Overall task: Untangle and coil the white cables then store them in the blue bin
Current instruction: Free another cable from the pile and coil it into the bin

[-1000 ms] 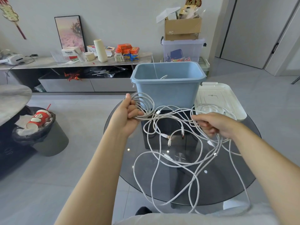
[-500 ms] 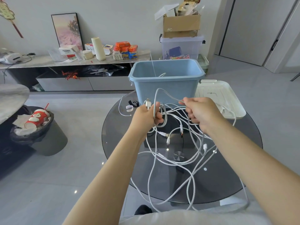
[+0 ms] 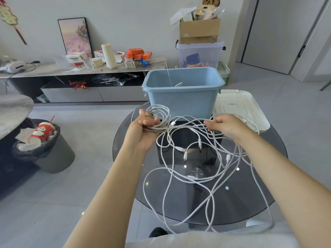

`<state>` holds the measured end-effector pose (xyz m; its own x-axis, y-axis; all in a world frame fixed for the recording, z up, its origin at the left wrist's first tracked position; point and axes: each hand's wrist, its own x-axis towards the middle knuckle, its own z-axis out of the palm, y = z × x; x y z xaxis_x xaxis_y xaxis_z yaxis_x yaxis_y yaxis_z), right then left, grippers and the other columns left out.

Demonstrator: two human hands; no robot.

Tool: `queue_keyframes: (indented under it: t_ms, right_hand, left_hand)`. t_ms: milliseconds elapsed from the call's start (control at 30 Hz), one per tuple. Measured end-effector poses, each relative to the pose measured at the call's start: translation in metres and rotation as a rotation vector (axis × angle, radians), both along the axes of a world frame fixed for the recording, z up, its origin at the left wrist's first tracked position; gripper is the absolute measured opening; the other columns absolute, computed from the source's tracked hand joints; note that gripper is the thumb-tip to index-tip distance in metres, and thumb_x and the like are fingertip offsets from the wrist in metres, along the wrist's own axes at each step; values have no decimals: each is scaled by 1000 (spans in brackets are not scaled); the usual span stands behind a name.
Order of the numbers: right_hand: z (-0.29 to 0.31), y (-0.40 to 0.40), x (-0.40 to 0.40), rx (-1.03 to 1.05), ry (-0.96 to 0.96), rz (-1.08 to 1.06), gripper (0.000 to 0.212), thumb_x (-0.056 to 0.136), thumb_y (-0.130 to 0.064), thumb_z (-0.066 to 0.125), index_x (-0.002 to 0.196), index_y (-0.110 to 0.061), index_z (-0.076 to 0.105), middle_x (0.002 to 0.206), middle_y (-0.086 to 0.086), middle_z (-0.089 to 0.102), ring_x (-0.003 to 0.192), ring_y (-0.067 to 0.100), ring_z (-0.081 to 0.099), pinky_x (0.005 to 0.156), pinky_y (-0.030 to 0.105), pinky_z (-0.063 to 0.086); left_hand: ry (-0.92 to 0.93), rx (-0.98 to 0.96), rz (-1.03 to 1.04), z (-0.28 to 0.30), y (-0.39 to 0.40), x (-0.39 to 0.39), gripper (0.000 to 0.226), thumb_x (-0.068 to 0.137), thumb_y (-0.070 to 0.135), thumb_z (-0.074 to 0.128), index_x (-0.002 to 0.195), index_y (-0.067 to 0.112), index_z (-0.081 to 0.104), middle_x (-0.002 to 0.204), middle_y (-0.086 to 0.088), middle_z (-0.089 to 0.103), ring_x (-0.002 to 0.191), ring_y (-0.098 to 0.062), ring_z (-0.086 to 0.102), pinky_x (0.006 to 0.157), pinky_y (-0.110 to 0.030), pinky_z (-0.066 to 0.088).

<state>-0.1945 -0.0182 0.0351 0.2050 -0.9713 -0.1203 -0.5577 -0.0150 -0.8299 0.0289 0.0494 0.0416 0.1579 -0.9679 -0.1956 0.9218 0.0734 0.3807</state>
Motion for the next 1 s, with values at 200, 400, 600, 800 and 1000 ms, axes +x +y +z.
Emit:
queue_keyframes:
  t_ms: [200, 400, 600, 800, 1000]
  right_hand:
    - [8, 0, 12, -145, 28, -172, 39, 89, -42, 59, 60, -17, 62, 56, 1, 52, 60, 16, 48, 62, 28, 35]
    - [27, 10, 21, 149, -351, -199, 25, 93, -26, 56, 83, -8, 71, 59, -4, 51, 47, 7, 37, 36, 13, 24]
    - [28, 50, 48, -84, -229, 63, 29, 96, -9, 48, 118, -17, 64, 74, -7, 61, 50, 4, 52, 44, 14, 42]
    - [11, 66, 65, -572, -15, 127, 17, 88, -14, 63, 100, -18, 75, 75, -4, 57, 75, 22, 61, 74, 28, 45]
    - [-3, 69, 73, -722, 205, 177, 14, 88, -16, 61, 98, -12, 71, 90, 8, 64, 86, 29, 60, 71, 37, 46]
  left_hand:
    - [-995, 56, -228, 2, 4, -17, 31, 102, 23, 40, 74, 11, 45, 41, 11, 26, 33, -6, 24, 46, -21, 42]
    - [-1420, 176, -82, -11, -4, -24, 34, 98, 29, 48, 69, 14, 59, 40, 12, 38, 42, -9, 40, 67, -34, 46]
    - [-1316, 198, -54, -12, -9, -39, 34, 99, 27, 44, 72, 13, 60, 47, 8, 40, 50, -12, 39, 66, -31, 43]
    - [-918, 159, -110, -13, -10, -32, 34, 102, 22, 41, 74, 9, 55, 56, 1, 55, 53, -13, 42, 57, -24, 36]
    - [-538, 157, -148, -2, -3, -33, 35, 103, 23, 36, 74, 8, 49, 56, -2, 65, 48, -13, 62, 55, -26, 48]
